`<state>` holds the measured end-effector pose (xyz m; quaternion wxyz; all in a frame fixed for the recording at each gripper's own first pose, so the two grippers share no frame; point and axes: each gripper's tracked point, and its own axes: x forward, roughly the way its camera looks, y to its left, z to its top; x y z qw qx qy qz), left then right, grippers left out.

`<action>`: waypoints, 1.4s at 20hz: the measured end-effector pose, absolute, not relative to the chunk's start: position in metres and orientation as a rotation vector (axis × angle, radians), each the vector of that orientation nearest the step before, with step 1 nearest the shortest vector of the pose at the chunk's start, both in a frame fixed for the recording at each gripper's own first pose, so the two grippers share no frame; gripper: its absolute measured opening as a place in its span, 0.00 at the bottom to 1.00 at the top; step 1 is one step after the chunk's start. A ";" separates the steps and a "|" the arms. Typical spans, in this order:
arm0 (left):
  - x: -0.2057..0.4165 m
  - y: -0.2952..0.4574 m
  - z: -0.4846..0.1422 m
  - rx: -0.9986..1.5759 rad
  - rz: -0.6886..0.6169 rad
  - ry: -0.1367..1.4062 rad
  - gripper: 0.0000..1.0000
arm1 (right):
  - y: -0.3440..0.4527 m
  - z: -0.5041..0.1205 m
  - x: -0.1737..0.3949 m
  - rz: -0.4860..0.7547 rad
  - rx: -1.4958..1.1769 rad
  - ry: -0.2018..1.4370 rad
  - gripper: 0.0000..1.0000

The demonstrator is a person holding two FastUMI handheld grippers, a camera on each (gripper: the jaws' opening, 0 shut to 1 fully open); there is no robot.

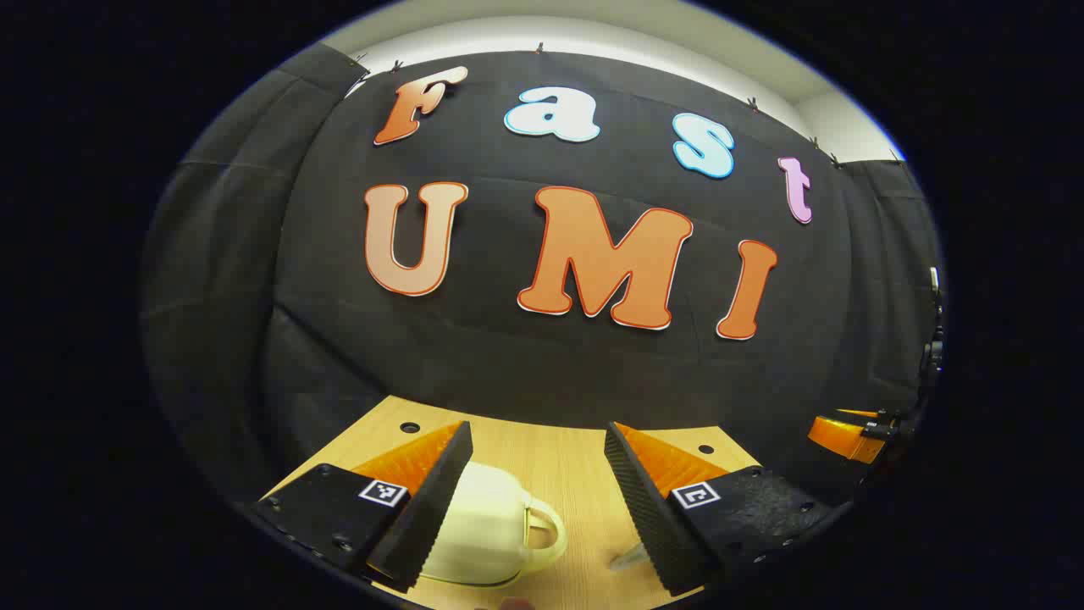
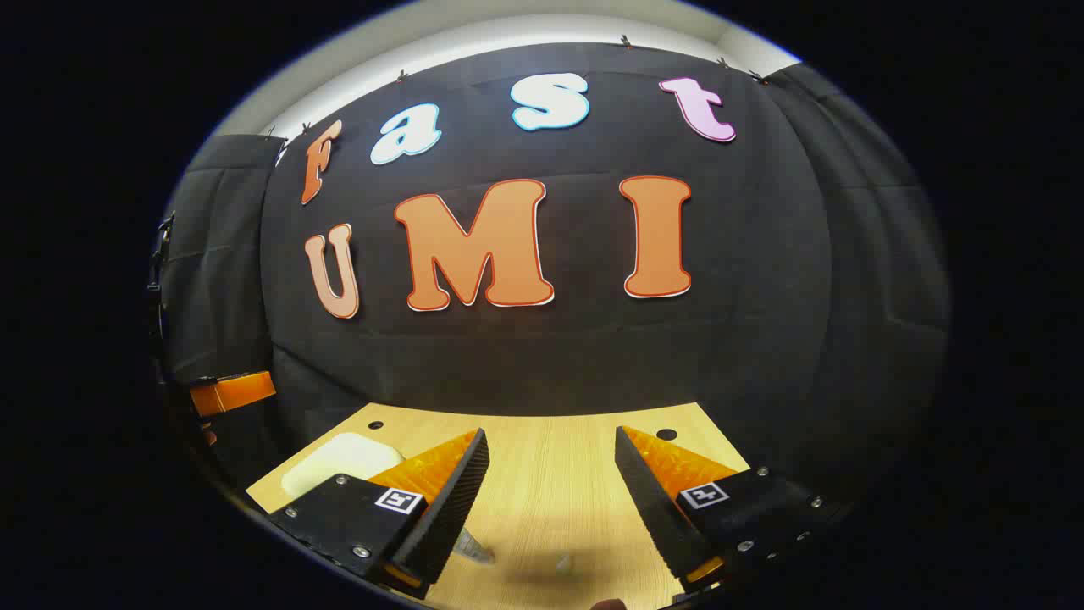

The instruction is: First open the suitcase, pack the skin care products into it, and then close the suitcase.

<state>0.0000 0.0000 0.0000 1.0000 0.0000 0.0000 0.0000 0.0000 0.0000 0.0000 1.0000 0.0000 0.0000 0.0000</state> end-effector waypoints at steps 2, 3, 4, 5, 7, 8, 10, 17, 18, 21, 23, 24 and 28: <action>0.002 -0.002 0.000 -0.010 -0.004 0.000 0.98 | 0.004 0.002 0.000 0.009 0.023 0.007 0.95; 0.002 -0.004 0.000 -0.020 -0.010 0.000 0.98 | 0.006 0.006 0.001 0.017 0.033 -0.001 0.95; 0.002 -0.005 0.000 -0.028 -0.015 0.004 0.97 | 0.006 0.008 0.001 0.018 0.034 -0.006 0.95; 0.003 -0.006 -0.002 -0.031 -0.017 0.010 0.98 | 0.005 0.008 0.001 0.014 0.027 -0.009 0.94; 0.004 -0.007 -0.004 -0.025 -0.018 0.015 0.98 | 0.004 0.007 0.001 0.006 0.012 -0.008 0.95; 0.004 -0.006 -0.004 -0.022 -0.017 0.016 0.98 | 0.003 0.007 0.001 0.006 0.010 -0.005 0.95; 0.006 -0.008 -0.004 -0.022 -0.020 0.018 0.98 | 0.004 0.004 0.002 0.007 0.010 0.009 0.95; 0.007 -0.009 -0.012 -0.016 -0.014 0.026 0.98 | 0.003 0.002 0.002 0.004 0.007 0.014 0.95; 0.006 -0.010 -0.012 -0.007 -0.013 0.026 0.98 | 0.003 0.001 0.003 0.003 0.009 0.016 0.95; 0.007 -0.014 -0.015 0.026 -0.019 0.029 0.98 | 0.003 -0.001 0.003 0.000 0.000 0.018 0.95; 0.008 -0.016 -0.019 0.057 -0.020 0.035 0.97 | 0.003 -0.004 0.002 0.001 -0.005 0.022 0.95; 0.009 -0.015 -0.022 0.081 -0.011 0.036 0.97 | 0.002 -0.005 0.002 0.000 -0.001 0.026 0.95; 0.016 -0.005 -0.037 0.298 0.074 0.034 0.98 | -0.005 -0.018 -0.003 -0.014 0.015 0.049 0.95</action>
